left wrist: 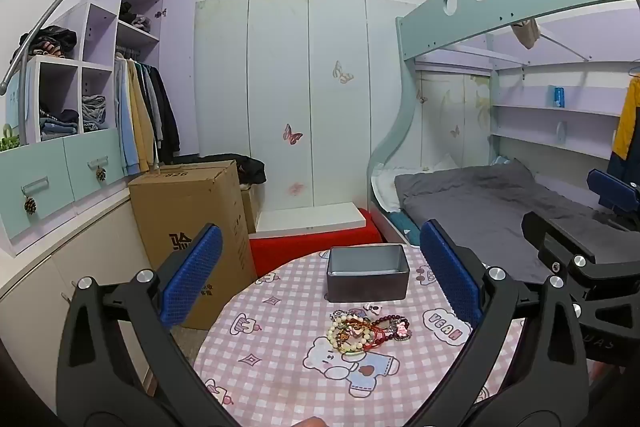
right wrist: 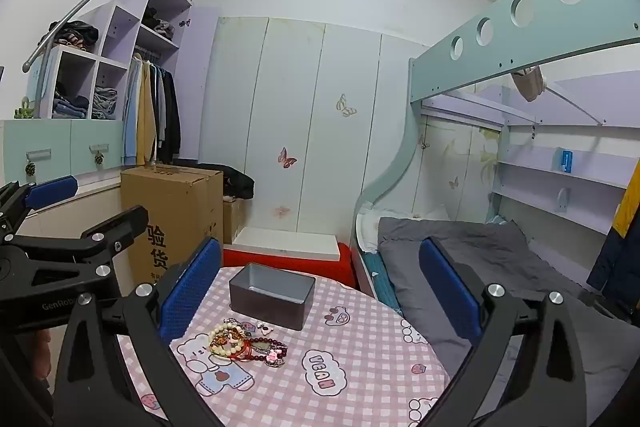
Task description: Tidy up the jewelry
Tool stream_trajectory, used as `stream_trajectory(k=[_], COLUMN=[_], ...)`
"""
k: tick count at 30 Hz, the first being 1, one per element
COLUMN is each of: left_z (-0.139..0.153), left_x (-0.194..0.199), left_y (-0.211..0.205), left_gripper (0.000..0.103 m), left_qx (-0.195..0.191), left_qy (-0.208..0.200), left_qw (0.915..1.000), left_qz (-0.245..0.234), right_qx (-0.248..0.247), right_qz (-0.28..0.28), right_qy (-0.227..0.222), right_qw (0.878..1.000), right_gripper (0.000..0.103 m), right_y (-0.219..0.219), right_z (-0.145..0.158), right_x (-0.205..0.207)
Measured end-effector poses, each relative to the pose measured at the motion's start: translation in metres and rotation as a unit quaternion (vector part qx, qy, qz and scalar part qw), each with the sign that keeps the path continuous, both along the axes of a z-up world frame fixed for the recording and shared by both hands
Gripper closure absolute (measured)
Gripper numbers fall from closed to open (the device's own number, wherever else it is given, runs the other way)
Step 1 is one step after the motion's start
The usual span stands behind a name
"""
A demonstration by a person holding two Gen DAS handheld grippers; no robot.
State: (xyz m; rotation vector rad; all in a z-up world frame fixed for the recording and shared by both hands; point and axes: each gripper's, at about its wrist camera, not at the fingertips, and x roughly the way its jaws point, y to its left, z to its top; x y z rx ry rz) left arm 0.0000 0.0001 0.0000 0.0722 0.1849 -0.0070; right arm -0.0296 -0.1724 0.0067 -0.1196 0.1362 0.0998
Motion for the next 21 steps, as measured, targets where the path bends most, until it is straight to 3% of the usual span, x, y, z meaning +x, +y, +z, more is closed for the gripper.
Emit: stream_trajectory(k=[21], left_z=[-0.0041], left_x=[-0.0018], left_y=[-0.0004], left_gripper=[0.006], left_qx=[-0.002], left_qy=[0.004], left_qw=[1.0], left_qz=[-0.003], right_qx=[-0.003], right_qz=[0.001], right_qy=[-0.003], right_qw=[1.0], right_gripper=[0.008], right_y=[0.0013], right_z=[-0.0008], right_x=[0.0005])
